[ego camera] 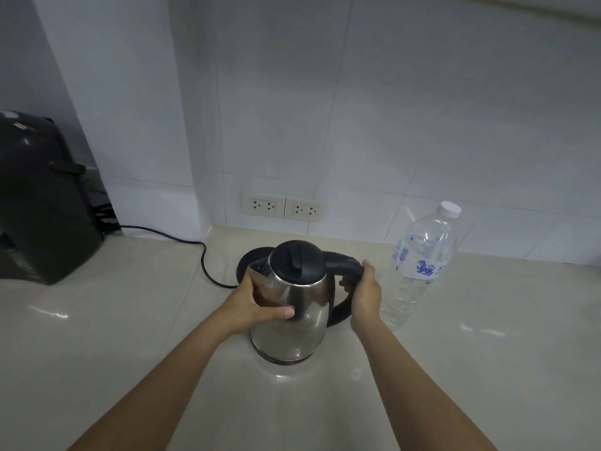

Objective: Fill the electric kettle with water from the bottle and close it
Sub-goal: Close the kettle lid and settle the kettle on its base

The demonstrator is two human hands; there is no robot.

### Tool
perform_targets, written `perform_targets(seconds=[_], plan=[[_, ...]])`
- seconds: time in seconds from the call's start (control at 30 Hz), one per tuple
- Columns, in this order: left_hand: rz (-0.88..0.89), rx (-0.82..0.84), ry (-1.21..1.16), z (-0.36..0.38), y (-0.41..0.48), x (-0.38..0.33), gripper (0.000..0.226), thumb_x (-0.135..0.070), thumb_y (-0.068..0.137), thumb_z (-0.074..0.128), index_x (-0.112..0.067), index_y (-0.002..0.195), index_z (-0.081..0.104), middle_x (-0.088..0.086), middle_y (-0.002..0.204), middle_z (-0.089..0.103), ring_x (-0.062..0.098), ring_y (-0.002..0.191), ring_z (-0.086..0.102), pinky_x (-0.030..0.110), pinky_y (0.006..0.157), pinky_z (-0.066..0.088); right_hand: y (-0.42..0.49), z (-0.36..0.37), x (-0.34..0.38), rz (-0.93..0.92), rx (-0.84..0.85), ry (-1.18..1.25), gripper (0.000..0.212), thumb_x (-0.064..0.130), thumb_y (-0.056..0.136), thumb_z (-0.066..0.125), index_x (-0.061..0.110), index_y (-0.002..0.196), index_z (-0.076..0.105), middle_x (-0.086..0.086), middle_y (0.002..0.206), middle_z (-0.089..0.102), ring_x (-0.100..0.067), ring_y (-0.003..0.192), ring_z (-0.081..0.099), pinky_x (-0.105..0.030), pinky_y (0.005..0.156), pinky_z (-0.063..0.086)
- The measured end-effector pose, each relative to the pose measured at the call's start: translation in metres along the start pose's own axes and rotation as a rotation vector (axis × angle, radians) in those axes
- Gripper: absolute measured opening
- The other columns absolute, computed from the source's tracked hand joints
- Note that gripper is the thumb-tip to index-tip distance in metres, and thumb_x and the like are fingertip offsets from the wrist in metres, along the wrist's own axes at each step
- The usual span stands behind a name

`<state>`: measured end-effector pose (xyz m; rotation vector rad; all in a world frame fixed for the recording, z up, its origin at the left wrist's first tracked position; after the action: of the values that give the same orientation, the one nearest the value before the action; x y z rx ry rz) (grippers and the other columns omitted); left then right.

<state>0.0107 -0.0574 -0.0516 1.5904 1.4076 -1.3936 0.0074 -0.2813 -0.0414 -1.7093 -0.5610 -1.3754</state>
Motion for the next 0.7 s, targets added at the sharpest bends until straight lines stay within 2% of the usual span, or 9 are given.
perform_targets(seconds=[0.07,0.13,0.2,0.3,0.37,0.47,0.57,0.7], plan=[[0.038,-0.037,0.047,-0.002,0.0,-0.004,0.07,-0.029,0.06,0.09,-0.026,0.11,0.04,-0.015,0.103,0.051,0.014,0.105,0.053,0.026,0.09,0.045,-0.002,0.0,0.004,0.011,-0.101,0.056,0.038,0.037,0.094,0.039,0.013,0.084,0.066,-0.007,0.073,0.063,-0.022,0.075,0.059,-0.035,0.079,0.042],[0.049,-0.053,0.062,-0.005,0.001,-0.002,0.06,-0.029,0.06,0.09,-0.03,0.096,0.042,-0.013,0.099,0.054,0.009,0.098,0.055,0.023,0.082,0.045,-0.003,0.001,0.005,0.022,-0.183,0.09,0.036,0.032,0.092,0.039,0.012,0.075,0.063,-0.01,0.072,0.061,-0.023,0.07,0.055,-0.033,0.07,0.042],[0.046,-0.043,0.062,-0.012,0.002,-0.004,0.062,-0.035,0.056,0.091,-0.03,0.097,0.045,-0.011,0.103,0.057,0.007,0.099,0.056,0.022,0.082,0.046,0.0,0.005,0.007,0.015,-0.23,0.091,0.035,0.03,0.09,0.039,0.014,0.066,0.059,-0.01,0.072,0.06,-0.024,0.068,0.053,-0.033,0.063,0.04],[0.037,-0.01,0.095,-0.028,0.011,-0.014,0.089,-0.054,0.042,0.087,-0.025,0.115,0.046,-0.009,0.111,0.057,0.01,0.106,0.057,0.027,0.086,0.049,0.004,0.014,0.022,-0.006,-0.262,0.099,0.034,0.032,0.088,0.04,0.016,0.063,0.057,-0.007,0.069,0.058,-0.022,0.067,0.052,-0.034,0.065,0.04],[0.068,-0.017,0.102,-0.04,0.021,-0.028,0.098,-0.059,0.035,0.087,-0.026,0.117,0.046,-0.008,0.112,0.059,0.011,0.107,0.058,0.03,0.088,0.052,0.008,0.024,0.038,-0.017,-0.245,0.14,0.033,0.031,0.089,0.041,0.016,0.064,0.057,-0.006,0.07,0.059,-0.02,0.065,0.051,-0.033,0.064,0.04],[0.116,-0.046,0.101,-0.061,0.043,-0.051,0.095,-0.061,0.026,0.089,-0.03,0.106,0.049,-0.006,0.108,0.063,0.013,0.107,0.06,0.04,0.096,0.051,0.018,0.04,0.061,-0.021,-0.223,0.191,0.033,0.031,0.087,0.043,0.014,0.064,0.059,-0.005,0.068,0.059,-0.02,0.062,0.051,-0.032,0.06,0.039],[0.129,-0.024,0.133,-0.081,0.067,-0.07,0.088,-0.058,0.032,0.089,-0.032,0.107,0.05,-0.002,0.113,0.062,0.017,0.11,0.06,0.042,0.1,0.047,0.029,0.061,0.082,-0.036,-0.197,0.213,0.033,0.032,0.086,0.043,0.013,0.064,0.059,-0.005,0.066,0.059,-0.02,0.061,0.051,-0.032,0.061,0.04],[0.094,-0.021,0.051,-0.098,0.094,-0.071,0.085,-0.046,0.033,0.089,-0.025,0.106,0.053,0.001,0.11,0.058,0.023,0.114,0.056,0.048,0.105,0.043,0.049,0.088,0.093,-0.043,-0.161,0.201,0.033,0.031,0.086,0.041,0.014,0.063,0.058,-0.005,0.07,0.06,-0.02,0.063,0.05,-0.032,0.061,0.039]])
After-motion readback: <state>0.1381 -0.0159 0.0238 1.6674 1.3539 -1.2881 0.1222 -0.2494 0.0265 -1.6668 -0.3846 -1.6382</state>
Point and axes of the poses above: each hand's wrist, its own y-axis towards the middle knuckle, its own z-axis out of the palm, x = y × z, the point moved 5 cm from there along y, towards the middle knuckle
